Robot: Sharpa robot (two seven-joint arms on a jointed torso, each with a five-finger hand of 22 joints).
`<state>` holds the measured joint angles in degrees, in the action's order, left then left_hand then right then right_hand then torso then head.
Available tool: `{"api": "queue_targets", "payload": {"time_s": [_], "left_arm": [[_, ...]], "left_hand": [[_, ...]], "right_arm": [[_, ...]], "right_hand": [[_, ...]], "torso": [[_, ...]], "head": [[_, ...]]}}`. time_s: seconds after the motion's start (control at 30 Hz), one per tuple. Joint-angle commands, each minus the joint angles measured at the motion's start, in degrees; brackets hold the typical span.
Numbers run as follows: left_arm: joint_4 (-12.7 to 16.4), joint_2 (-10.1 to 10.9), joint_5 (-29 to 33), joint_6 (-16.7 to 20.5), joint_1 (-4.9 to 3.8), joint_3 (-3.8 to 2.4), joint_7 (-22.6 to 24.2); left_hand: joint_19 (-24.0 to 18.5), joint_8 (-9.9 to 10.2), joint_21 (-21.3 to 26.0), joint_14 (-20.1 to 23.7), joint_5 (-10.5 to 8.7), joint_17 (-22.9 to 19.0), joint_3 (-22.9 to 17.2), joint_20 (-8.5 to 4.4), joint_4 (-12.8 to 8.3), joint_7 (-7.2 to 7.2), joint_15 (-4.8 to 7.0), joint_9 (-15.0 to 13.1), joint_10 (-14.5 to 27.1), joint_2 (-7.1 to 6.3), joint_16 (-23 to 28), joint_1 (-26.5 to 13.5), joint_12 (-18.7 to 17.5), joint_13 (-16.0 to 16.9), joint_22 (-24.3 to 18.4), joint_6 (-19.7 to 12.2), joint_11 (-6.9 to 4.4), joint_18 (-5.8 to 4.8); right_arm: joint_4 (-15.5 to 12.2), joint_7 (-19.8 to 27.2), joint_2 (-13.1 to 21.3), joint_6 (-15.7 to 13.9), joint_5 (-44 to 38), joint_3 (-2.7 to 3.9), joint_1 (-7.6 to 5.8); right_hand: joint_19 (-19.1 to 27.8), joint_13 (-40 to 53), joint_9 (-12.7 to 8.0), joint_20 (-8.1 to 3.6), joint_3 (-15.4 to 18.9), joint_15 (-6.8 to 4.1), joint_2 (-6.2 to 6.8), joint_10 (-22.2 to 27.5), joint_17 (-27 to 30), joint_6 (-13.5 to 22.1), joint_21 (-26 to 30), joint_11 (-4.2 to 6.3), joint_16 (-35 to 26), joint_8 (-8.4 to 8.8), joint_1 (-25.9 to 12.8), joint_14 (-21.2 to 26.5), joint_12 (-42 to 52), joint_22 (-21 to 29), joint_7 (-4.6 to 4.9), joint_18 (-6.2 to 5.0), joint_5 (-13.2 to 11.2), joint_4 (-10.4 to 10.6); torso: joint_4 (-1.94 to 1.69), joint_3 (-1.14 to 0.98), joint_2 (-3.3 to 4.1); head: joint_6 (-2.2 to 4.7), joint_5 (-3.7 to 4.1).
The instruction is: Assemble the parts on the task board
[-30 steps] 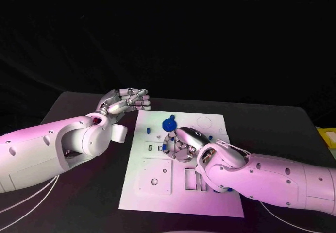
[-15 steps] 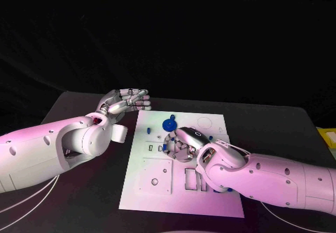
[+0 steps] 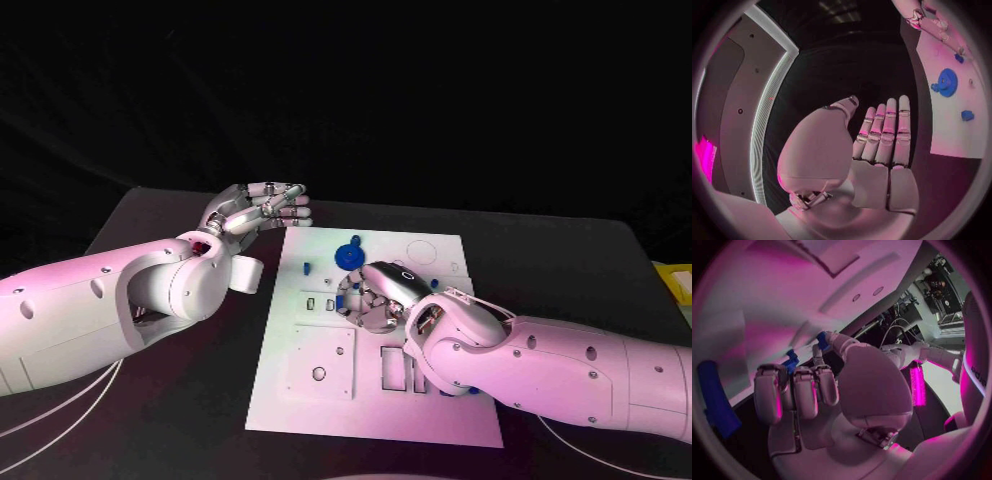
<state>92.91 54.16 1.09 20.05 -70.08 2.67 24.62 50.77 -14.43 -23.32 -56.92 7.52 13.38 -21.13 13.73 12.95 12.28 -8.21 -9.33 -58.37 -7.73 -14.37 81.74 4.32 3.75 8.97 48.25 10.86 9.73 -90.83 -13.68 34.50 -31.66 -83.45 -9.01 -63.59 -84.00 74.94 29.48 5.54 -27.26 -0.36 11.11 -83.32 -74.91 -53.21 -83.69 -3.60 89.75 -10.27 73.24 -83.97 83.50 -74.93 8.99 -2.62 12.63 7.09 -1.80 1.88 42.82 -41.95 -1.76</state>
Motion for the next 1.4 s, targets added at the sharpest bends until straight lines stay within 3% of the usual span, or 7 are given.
{"api": "queue_targets", "payload": {"time_s": [0.03, 0.4, 0.73, 0.9, 1.1, 1.27, 1.4], "left_arm": [[0.1, -0.1, 0.1, -1.2, -0.01, -0.03, 0.1], [0.1, -0.1, 0.1, -1.3, 0.00, -0.02, 0.0], [-0.2, -0.1, -0.1, -1.5, 0.02, -0.01, -0.3], [-0.7, -0.1, -4.2, -2.4, 0.04, 0.00, -3.0], [-2.0, -0.3, -16.6, -6.7, 0.03, 0.00, -12.2], [-2.2, -1.0, -30.9, -11.4, -0.09, -0.04, -23.9], [-2.1, -2.1, -39.1, -14.1, -0.44, -0.08, -33.6]], "left_hand": [[-0.4, 0.3, 0.2, 0.3, -0.21, 0.1, -0.4, -0.02, 0.1, 2.06, 0.19, 0.1, -0.3, -0.17, 0.2, -0.3, -0.2, 0.0, -0.1, -0.2, 0.03, 0.70], [-0.4, 0.3, 0.2, 0.3, -0.23, 0.1, -0.5, -0.01, 0.1, 2.09, 0.17, 0.1, -0.2, -0.20, 0.3, -0.4, -0.3, 0.0, -0.1, -0.2, 0.06, 0.69], [-0.4, 0.4, 0.2, 0.3, -0.23, 0.1, -0.6, -0.01, 0.1, 2.08, 0.16, 0.1, -0.2, -0.21, 0.3, -0.4, -0.3, 0.0, -0.1, -0.2, 0.06, 0.69], [1.4, 0.4, -1.1, -1.6, -0.43, 0.9, -0.6, -0.52, 0.2, 1.55, 0.76, 0.1, -0.5, -0.71, -0.4, -1.5, -0.4, 0.1, 0.3, -0.1, -0.36, 0.83], [9.0, -1.4, -7.5, -13.6, -1.03, 5.9, 3.0, -3.91, 3.0, -0.41, 4.20, -0.9, -7.1, -1.86, -7.8, -7.9, 1.7, 0.9, 3.0, 3.6, -2.95, 0.84], [16.7, -3.6, -21.7, -26.7, -0.88, 23.3, 7.2, -8.79, 3.7, -4.54, 9.16, -3.1, -18.9, -1.16, -30.6, -10.1, 8.3, 5.4, 11.7, 7.7, -7.61, 0.59], [20.4, -8.9, -45.0, -28.1, -0.57, 51.3, 11.0, -10.12, 4.0, -6.12, 10.34, -8.2, -17.5, 0.93, -57.9, -12.8, 22.9, 16.7, 39.6, 6.5, -9.19, -2.59]], "right_arm": [[0.0, 0.1, -0.1, 0.7, -0.8, -0.02, 0.10], [0.0, 0.5, -0.1, 0.5, -0.8, -0.02, 0.10], [-1.0, 1.4, 0.8, -2.3, -0.6, -0.02, 0.11], [-3.4, 5.4, 3.8, -5.0, 3.0, 0.15, -0.18], [-7.9, 13.2, 9.5, -2.3, 15.3, 0.38, -2.97], [-12.1, 14.9, 15.3, 1.1, 23.4, 0.44, -6.58], [-13.3, 15.1, 18.8, 2.7, 26.5, 0.45, -8.78]], "right_hand": [[-1.1, 6.9, -0.1, 0.44, 0.4, 0.39, 0.50, 0.0, -14.5, 0.6, 0.3, -0.51, 0.0, 0.30, 0.0, -5.9, -0.3, -10.1, -0.07, 0.69, -0.4, -0.1], [-0.8, 6.6, -0.6, 1.00, 0.9, 0.98, 1.10, 0.4, -14.3, 2.4, 0.8, -1.18, 0.0, 1.55, -0.2, -5.8, -0.6, -9.8, 0.63, 0.58, -0.8, 0.1], [-0.3, 5.5, -0.9, 1.51, 7.6, 1.30, 1.26, 1.7, -13.9, 6.6, 1.8, -1.49, -0.2, 3.68, -0.2, -5.7, -1.4, -9.4, 0.82, 0.34, -7.8, 3.1], [0.2, 3.7, -0.6, 1.46, 21.0, 1.31, -1.96, 3.1, -13.4, 10.8, 3.0, -1.47, -0.4, 4.59, 6.8, -5.6, -2.7, -9.0, 0.82, 0.09, -7.5, 8.9], [1.9, 2.3, 0.8, 1.68, 19.8, 1.57, -4.44, 4.5, -12.1, 5.7, 5.8, -1.81, -0.9, 1.33, 10.3, -5.3, -3.8, -7.3, 1.23, -0.59, -4.4, 8.9], [2.2, 1.9, 1.0, 1.62, 19.5, 1.44, -5.03, 4.8, -11.5, 4.7, 6.6, -1.63, -1.2, 0.59, 10.2, -5.1, -4.1, -6.9, 1.04, -0.76, -3.6, 9.2], [2.3, 1.8, 1.1, 1.56, 19.4, 1.37, -5.17, 4.9, -11.4, 4.3, 6.7, -1.54, -1.2, 0.26, 10.0, -5.1, -4.2, -6.9, 0.93, -0.78, -3.4, 9.3]], "torso": [[0.01, -0.01, -0.02], [0.02, 0.01, 0.01], [-0.04, -0.04, -0.02], [0.05, -0.15, -0.25], [0.10, -0.35, -0.66], [0.27, -0.59, -1.33], [0.27, -0.73, -1.77]], "head": [[-0.05, -0.01], [-0.08, -0.05], [-0.16, 0.02], [0.03, -0.23], [0.31, -0.38], [0.15, -0.41], [0.14, -0.64]]}}
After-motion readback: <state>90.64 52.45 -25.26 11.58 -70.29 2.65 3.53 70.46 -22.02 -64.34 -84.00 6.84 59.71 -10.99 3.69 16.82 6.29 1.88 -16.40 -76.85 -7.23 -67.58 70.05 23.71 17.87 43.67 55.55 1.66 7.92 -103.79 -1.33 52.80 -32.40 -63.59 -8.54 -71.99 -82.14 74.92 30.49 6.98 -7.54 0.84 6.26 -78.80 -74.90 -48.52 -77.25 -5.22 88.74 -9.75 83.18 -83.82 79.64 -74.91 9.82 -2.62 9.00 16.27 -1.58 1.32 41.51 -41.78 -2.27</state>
